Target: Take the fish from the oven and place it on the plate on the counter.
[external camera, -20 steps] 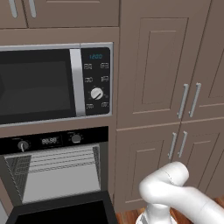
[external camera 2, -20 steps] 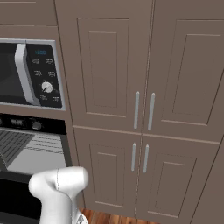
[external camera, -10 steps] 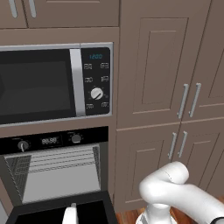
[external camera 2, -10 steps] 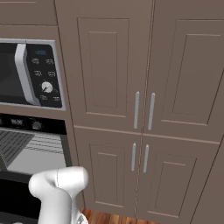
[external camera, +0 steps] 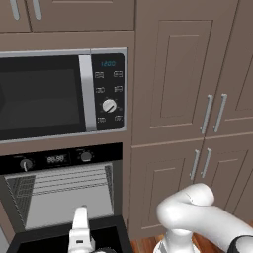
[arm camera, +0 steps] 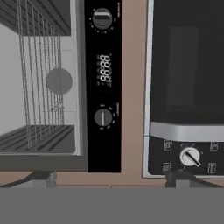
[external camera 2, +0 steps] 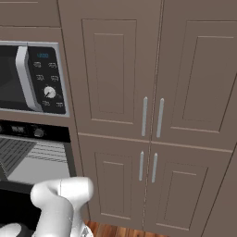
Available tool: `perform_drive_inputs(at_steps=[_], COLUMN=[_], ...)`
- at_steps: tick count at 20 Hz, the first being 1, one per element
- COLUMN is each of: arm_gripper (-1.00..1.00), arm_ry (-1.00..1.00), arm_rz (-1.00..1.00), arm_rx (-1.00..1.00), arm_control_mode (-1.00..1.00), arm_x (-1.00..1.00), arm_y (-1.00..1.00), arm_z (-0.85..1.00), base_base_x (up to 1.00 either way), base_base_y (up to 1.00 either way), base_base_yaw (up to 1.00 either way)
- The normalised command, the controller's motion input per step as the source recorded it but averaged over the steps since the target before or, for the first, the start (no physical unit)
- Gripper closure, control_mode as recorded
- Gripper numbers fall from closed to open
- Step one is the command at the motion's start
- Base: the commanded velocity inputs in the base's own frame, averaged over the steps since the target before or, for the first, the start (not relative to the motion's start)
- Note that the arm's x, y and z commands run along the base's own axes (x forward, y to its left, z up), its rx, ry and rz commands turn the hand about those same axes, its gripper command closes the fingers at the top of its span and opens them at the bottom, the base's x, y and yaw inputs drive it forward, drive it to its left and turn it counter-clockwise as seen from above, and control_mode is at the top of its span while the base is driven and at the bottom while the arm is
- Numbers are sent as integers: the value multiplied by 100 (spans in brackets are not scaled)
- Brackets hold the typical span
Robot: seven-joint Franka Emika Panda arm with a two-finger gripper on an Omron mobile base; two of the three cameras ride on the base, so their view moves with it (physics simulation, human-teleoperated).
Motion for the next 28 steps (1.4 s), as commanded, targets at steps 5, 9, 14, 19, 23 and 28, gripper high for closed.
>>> perform_drive_inputs(at_steps=[5, 9, 14, 19, 23, 28], arm_gripper=[-100, -100, -100, -100, -100, -100], arm_ry=[0, 0, 0, 0, 0, 0], arm_rz=[0, 0, -4, -3, 0, 0], arm_rx=[0, 0, 0, 0, 0, 0], arm_control_mode=[-100, -100, -100, -100, -100, -100], arm_x=[14, 10, 43, 46, 26, 21], arm_y=[0, 0, 6, 12, 18, 29], arm_z=[0, -9, -31, -39, -42, -42], base_base_x=[0, 0, 0, 0, 0, 0], base_base_y=[0, 0, 0, 0, 0, 0], base_base_yaw=[0, 0, 0, 0, 0, 0])
